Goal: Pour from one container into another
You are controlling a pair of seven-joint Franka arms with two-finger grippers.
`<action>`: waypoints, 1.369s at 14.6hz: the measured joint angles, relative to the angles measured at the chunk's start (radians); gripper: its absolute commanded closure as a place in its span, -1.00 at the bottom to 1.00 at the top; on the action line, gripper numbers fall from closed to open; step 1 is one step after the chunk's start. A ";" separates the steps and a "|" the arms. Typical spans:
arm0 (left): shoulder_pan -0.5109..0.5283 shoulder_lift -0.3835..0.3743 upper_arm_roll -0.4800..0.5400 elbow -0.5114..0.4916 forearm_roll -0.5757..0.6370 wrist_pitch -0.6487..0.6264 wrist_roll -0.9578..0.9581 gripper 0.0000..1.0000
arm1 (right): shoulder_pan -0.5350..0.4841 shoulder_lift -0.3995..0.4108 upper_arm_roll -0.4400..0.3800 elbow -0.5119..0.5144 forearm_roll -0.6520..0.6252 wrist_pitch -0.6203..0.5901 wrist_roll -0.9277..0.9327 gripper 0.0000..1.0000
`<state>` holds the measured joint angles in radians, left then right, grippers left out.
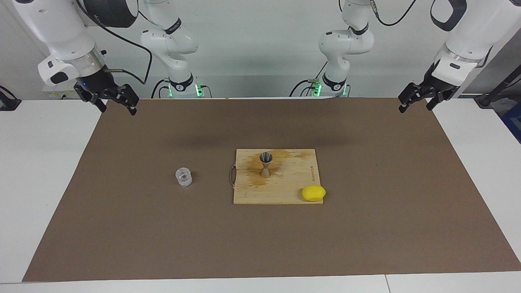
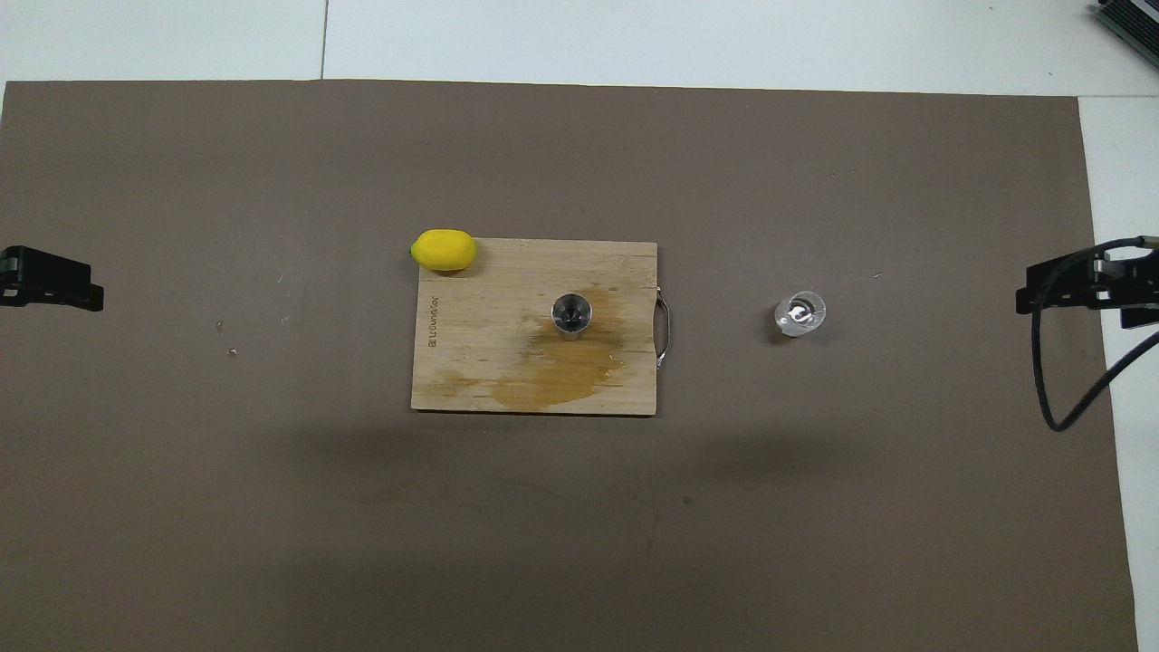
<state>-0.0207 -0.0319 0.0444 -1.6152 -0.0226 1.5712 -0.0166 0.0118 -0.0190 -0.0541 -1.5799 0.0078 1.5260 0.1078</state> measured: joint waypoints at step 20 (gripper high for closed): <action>0.000 0.000 0.000 0.000 0.000 0.000 -0.001 -1.00 | 0.051 -0.029 -0.008 -0.029 -0.052 -0.008 -0.018 -1.00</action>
